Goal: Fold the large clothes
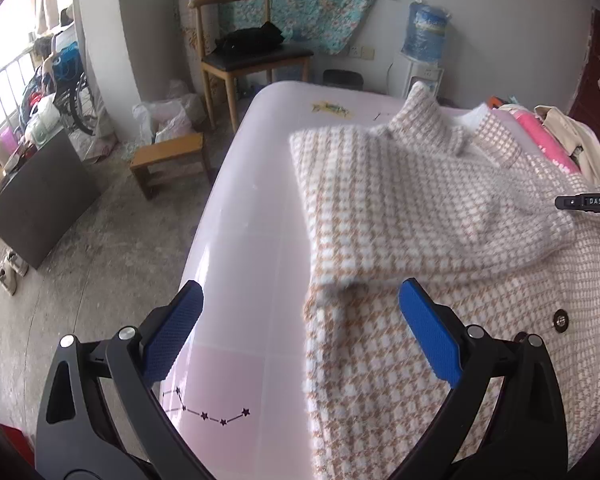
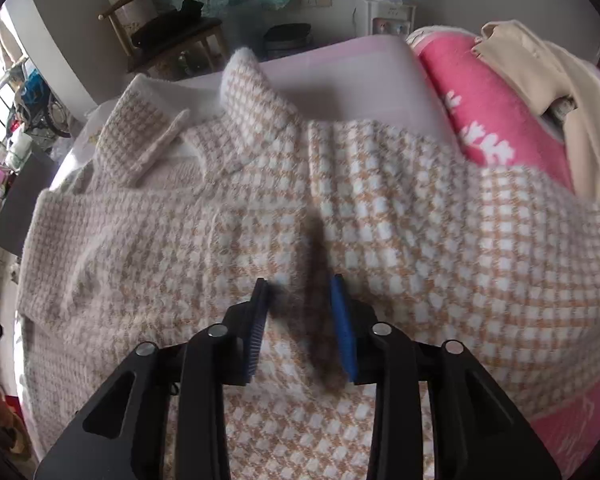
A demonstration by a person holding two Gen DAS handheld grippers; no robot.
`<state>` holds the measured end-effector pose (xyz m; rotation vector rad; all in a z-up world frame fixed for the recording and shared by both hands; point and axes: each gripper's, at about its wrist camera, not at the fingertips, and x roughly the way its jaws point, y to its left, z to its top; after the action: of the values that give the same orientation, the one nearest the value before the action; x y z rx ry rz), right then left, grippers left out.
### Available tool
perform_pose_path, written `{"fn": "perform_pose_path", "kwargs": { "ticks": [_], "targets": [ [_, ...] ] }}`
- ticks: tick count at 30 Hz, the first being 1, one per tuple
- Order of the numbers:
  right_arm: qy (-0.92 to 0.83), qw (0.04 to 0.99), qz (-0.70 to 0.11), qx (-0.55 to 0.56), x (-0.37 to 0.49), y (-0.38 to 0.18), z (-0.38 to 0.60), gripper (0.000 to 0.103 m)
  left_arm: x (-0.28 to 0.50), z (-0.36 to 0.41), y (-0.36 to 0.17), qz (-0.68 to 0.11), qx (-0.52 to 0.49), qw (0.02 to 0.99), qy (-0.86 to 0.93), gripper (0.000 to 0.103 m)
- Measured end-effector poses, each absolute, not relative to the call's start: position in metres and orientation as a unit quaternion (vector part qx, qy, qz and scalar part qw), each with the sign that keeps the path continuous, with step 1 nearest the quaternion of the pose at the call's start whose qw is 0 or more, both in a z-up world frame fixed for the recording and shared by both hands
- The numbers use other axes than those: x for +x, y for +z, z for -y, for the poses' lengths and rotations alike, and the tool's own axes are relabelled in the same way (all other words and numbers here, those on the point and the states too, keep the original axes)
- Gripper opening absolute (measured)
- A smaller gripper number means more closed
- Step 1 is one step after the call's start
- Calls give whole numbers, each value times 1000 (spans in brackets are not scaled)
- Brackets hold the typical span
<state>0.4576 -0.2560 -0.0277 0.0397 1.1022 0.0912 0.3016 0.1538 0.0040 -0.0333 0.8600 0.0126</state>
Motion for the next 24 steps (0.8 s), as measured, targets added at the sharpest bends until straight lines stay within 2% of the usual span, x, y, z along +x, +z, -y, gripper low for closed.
{"fn": "perform_pose_path", "kwargs": {
  "ticks": [3,5,10,14,20,24],
  "targets": [
    [32,880,-473,-34,443,-3,244,44,323,-146,17,-411,-29,910,-38,95],
    [70,884,-459,-48,438,2,228,45,345,-135,17,-415,-42,906,-78,95],
    [132,864,-480,-73,449,-29,190,45,412,-112,-13,-443,-64,885,-130,95],
    [133,858,-495,-44,463,-52,199,45,446,-122,-53,-492,-67,863,-91,93],
    [139,861,-489,-26,470,-33,197,45,461,-121,-33,-466,-65,877,-97,94],
    [106,856,-506,-30,496,-56,199,47,488,-124,-54,-495,-61,865,-61,94]
  ]
}}
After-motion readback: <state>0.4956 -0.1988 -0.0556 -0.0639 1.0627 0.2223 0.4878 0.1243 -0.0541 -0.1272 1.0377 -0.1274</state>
